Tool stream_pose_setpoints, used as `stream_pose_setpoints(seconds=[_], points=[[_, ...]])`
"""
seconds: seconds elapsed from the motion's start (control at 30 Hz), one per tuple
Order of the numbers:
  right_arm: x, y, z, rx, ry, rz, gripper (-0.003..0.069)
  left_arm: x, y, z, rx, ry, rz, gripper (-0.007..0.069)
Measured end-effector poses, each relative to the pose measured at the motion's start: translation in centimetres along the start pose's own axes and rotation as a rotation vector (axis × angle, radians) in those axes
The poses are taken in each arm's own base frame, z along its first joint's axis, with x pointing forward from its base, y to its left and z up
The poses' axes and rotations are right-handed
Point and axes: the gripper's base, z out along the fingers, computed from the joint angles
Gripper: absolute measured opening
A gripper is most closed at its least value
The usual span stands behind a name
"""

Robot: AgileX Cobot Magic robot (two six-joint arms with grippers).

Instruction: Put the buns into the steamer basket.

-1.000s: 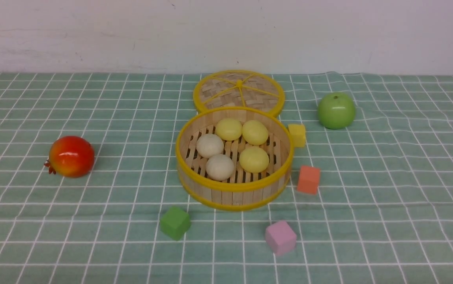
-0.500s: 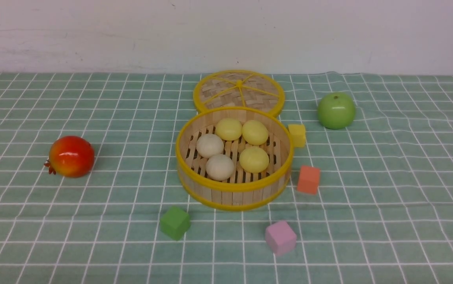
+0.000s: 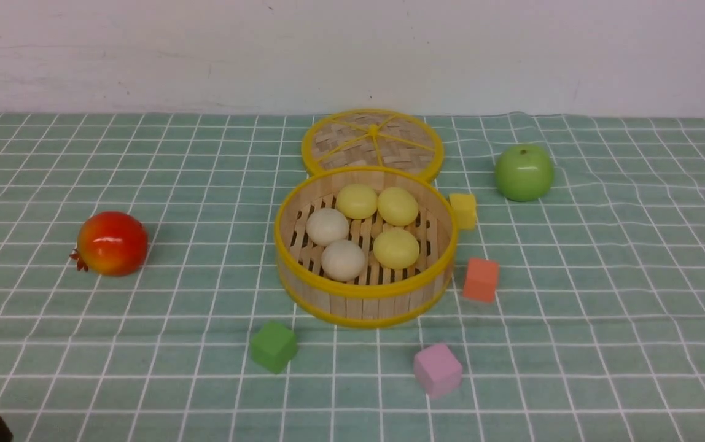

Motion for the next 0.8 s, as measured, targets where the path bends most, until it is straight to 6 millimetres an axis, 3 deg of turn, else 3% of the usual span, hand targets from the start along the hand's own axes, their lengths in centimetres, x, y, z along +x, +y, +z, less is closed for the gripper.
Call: stream_pose_setpoints(seconds=[0.27,0.8], points=[[0.0,0.0,0.0,0.000,0.000,0.001,0.0050,3.5,1.1,0.2,-0.134,0.206,-0.099,-0.0014],[0.0,0.0,0.0,0.000,-0.001,0.001,0.0071,3.6,1.1,0.1,-0.147,0.209,-0.167,-0.0014]])
